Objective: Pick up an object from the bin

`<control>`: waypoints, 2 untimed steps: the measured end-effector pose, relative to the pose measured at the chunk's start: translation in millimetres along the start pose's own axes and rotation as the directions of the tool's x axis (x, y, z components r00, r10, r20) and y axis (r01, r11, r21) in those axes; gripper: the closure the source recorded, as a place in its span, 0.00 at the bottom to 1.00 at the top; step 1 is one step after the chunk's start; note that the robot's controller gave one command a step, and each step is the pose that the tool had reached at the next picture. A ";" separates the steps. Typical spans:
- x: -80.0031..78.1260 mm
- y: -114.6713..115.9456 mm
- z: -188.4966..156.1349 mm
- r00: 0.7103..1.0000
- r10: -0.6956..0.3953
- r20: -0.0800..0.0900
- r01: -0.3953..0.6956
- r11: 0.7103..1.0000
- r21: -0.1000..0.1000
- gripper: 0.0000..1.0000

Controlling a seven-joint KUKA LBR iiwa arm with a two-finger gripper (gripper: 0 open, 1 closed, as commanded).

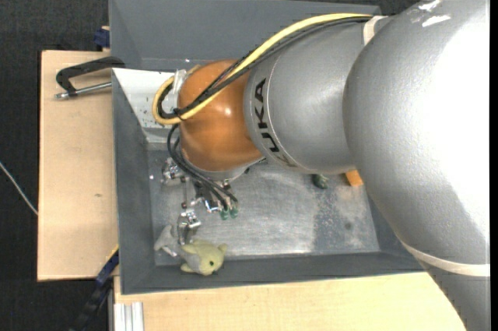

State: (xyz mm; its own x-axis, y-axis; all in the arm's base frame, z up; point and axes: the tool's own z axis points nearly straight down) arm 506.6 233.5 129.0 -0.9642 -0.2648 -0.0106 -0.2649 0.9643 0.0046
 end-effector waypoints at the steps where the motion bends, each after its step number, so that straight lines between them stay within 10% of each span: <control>1: 21.1 -20.6 6.6 0.989 -0.148 -0.011 0.148 0.989 0.003 0.00; 2: 13.8 -14.1 59.2 0.977 -0.215 -0.008 0.215 0.977 0.000 0.00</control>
Offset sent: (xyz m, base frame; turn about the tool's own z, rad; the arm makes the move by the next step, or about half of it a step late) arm -0.0152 -0.0260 -0.0074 -0.1488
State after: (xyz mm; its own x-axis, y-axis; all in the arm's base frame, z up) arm 497.6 216.7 69.6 -0.8847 -0.4662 -0.0033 -0.4662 0.8847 0.0018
